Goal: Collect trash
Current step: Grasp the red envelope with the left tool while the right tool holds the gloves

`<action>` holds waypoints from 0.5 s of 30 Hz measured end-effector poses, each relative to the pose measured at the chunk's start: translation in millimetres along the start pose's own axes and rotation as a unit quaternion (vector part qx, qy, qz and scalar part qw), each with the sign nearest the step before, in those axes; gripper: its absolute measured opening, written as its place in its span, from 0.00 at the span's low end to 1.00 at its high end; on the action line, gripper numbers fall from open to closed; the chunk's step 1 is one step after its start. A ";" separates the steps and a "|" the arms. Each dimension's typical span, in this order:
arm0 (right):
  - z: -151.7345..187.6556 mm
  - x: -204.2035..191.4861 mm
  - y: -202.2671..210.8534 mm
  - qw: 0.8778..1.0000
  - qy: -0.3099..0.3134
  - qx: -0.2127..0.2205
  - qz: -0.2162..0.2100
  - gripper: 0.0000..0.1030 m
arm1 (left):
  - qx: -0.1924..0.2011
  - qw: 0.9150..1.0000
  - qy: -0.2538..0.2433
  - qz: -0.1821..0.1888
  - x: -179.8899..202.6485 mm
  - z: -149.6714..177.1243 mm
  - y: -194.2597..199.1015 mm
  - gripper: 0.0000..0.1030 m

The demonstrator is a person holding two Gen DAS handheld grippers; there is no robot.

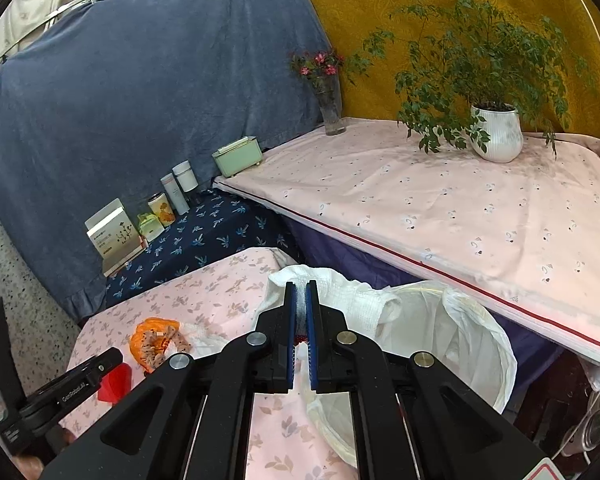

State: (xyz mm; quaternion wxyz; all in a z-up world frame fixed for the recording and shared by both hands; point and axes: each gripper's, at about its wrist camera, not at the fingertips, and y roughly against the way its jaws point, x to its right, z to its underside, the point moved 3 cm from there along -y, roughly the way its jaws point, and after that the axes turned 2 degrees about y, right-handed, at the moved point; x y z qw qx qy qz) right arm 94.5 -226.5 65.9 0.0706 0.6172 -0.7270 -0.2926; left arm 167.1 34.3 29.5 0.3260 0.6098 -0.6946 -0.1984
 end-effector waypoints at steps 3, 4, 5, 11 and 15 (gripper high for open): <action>0.5 -11.8 -4.0 1.000 0.008 0.001 -0.013 0.05 | 0.008 0.998 0.007 -0.059 -44.5 -0.2 -11.7 0.68; 0.4 -16.3 -6.1 1.000 0.008 0.000 -0.019 0.05 | 0.000 0.998 0.012 -0.069 -59.3 0.8 -18.1 0.68; 0.4 -22.3 -8.4 1.000 0.007 -0.001 -0.026 0.05 | -0.010 0.997 0.019 -0.077 -74.0 2.1 -25.0 0.68; 7.7 -68.2 -35.1 0.998 0.019 -0.021 -0.059 0.05 | -0.047 0.992 0.052 -0.101 -131.5 14.2 -55.6 0.68; 16.7 -95.5 -54.3 0.996 0.028 -0.040 -0.068 0.05 | -0.069 0.991 0.059 -0.093 -145.5 18.8 -74.9 0.50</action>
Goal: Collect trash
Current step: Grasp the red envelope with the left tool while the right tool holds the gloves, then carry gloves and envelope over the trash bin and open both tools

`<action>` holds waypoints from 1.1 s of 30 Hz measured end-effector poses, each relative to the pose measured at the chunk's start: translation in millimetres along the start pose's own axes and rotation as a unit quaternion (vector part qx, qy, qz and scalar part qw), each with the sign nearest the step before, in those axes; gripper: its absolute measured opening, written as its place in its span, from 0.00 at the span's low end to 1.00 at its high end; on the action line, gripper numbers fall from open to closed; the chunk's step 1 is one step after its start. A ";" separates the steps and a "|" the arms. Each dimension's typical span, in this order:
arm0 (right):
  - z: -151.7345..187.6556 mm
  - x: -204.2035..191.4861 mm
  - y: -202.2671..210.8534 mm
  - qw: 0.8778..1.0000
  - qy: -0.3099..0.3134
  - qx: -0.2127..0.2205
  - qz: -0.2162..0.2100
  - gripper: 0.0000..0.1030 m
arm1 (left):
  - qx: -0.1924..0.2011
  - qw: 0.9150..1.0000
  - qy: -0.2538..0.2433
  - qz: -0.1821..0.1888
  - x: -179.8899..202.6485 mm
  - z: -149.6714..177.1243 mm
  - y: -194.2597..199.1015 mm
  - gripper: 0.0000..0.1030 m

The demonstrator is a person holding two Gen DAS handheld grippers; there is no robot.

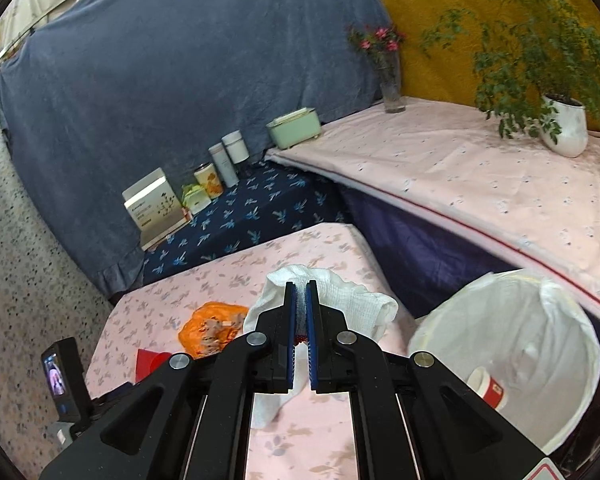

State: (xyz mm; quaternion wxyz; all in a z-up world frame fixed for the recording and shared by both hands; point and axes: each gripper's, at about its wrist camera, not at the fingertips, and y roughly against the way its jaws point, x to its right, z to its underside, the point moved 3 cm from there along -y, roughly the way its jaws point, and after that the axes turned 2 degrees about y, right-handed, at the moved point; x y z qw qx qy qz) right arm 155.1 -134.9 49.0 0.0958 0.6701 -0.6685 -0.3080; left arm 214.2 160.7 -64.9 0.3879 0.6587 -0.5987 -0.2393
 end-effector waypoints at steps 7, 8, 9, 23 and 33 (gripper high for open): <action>7.1 -24.1 -18.4 1.000 0.015 -0.017 -0.004 0.05 | -0.029 0.999 0.006 0.045 4.0 2.5 -14.4 0.01; 6.1 -25.9 -18.1 1.000 0.018 -0.016 -0.004 0.05 | -0.025 0.999 0.003 0.045 6.3 1.1 -11.5 0.00; 5.0 -27.0 -17.2 1.000 0.019 -0.014 -0.003 0.05 | -0.018 0.999 0.000 0.048 9.4 -0.9 -6.6 0.00; -25.3 -1.4 28.6 0.999 0.015 0.036 0.011 0.05 | 0.056 0.990 -0.069 0.108 104.1 -22.4 82.4 0.00; -29.9 71.9 66.0 0.997 -0.022 0.054 0.059 0.05 | 0.043 0.975 -0.145 0.163 208.4 17.7 102.5 0.00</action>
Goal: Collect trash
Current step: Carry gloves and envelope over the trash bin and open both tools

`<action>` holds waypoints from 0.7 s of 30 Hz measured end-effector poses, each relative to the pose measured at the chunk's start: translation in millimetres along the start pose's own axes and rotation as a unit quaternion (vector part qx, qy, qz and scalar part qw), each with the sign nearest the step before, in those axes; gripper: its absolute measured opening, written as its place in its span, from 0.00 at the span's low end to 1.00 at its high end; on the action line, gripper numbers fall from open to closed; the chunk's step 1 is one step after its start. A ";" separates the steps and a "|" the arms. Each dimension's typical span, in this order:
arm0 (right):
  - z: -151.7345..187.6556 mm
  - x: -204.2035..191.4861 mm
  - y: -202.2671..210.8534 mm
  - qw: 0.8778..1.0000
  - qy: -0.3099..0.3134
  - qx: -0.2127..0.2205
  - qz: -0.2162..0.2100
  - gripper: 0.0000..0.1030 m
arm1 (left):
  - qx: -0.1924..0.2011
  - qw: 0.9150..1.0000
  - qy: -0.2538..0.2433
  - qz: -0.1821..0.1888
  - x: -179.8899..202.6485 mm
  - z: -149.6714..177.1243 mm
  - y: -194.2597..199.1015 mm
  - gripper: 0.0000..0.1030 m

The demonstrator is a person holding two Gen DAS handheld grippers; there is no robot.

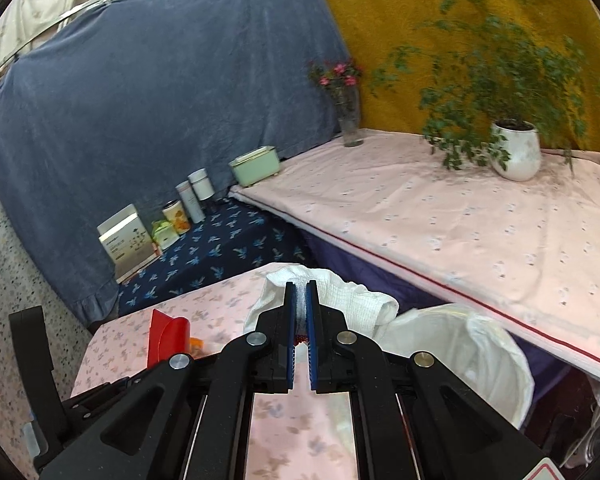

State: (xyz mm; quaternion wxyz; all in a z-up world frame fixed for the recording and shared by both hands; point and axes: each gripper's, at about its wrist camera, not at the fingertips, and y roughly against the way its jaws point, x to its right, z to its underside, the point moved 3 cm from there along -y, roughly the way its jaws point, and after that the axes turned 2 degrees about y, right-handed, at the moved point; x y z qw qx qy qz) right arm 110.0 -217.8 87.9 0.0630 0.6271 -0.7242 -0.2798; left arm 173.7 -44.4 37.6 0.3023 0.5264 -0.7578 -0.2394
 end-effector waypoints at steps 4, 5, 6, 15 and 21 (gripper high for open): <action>-0.1 33.3 7.1 1.000 -0.016 -0.001 0.023 0.05 | -0.013 0.999 -0.027 0.034 44.1 8.4 -9.5 0.00; 0.4 40.2 8.2 0.999 -0.019 -0.001 0.028 0.05 | -0.017 0.998 -0.031 0.043 55.1 10.2 -12.2 0.00; 0.9 47.3 9.2 0.999 -0.021 -0.002 0.034 0.05 | -0.023 0.998 -0.036 0.053 66.1 12.1 -15.1 0.00; 9.7 100.3 10.8 0.996 -0.046 -0.015 0.074 0.06 | -0.070 0.988 -0.054 0.129 135.1 29.9 -38.9 0.01; 15.8 117.0 9.6 0.994 -0.061 -0.020 0.089 0.33 | -0.079 0.986 -0.035 0.142 139.0 37.0 -49.3 0.60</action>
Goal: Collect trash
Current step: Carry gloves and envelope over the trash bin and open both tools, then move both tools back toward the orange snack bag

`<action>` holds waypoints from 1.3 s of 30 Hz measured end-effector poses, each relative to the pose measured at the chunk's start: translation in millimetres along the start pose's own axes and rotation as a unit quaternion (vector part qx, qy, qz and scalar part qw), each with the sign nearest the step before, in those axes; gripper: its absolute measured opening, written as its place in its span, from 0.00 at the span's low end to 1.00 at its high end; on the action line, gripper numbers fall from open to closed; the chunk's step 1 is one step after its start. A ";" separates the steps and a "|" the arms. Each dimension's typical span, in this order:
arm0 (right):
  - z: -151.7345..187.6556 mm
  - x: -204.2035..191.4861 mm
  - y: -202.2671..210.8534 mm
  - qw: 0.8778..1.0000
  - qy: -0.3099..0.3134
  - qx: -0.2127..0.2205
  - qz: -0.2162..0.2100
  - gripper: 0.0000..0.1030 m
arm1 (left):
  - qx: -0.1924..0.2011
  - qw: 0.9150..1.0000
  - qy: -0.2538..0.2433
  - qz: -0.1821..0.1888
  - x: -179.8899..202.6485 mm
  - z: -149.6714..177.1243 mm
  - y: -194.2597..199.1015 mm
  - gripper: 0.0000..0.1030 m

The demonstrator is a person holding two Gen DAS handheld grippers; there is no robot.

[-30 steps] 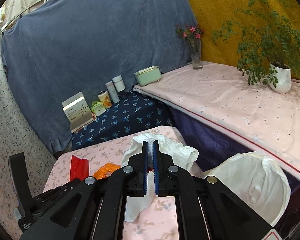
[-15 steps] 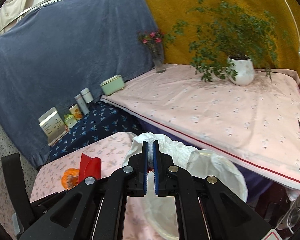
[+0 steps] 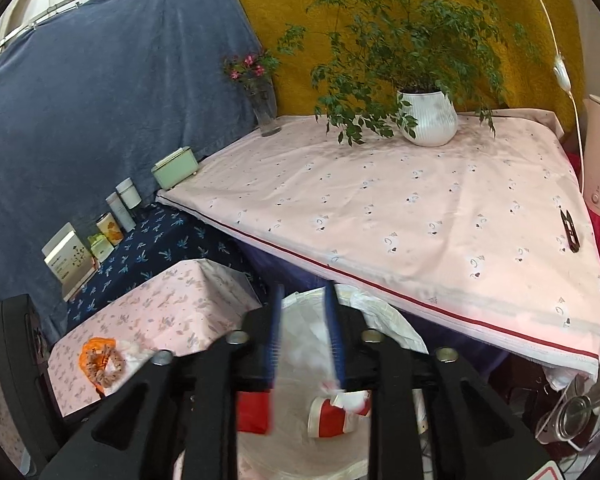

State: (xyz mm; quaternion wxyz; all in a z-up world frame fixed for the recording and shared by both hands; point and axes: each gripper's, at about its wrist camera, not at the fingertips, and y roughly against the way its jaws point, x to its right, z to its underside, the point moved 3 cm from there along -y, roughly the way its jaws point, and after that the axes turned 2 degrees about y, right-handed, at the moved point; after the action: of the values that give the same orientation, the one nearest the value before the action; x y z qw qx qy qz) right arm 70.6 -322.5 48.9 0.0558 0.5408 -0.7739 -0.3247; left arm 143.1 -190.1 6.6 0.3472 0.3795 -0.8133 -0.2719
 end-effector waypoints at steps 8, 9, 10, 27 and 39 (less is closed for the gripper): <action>5.9 -7.5 -3.7 1.000 0.004 -0.003 -0.007 0.41 | 0.019 0.999 0.001 -0.041 -18.3 -0.9 8.8 0.60; 6.4 -10.4 -4.2 1.000 0.007 -0.004 -0.008 0.44 | 0.021 0.999 0.002 -0.046 -20.6 -1.8 10.3 0.60; 7.6 -13.4 -4.1 1.000 0.011 -0.004 -0.009 0.46 | 0.023 0.998 0.004 -0.052 -23.8 -1.9 12.4 0.60; 34.3 -60.0 -4.6 0.998 0.044 -0.027 -0.038 0.48 | 0.045 0.991 0.071 -0.106 -97.6 6.3 43.4 0.65; 58.8 -96.6 -9.0 0.995 0.068 -0.049 -0.058 0.52 | 0.055 0.982 0.119 -0.137 -162.2 14.3 69.7 0.65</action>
State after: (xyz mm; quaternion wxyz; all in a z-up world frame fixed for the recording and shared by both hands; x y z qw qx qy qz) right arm 91.5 -214.0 23.4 0.1158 0.6021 -0.7188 -0.3276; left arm 178.6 -17.6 -11.0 0.3796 0.5358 -0.7201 -0.2243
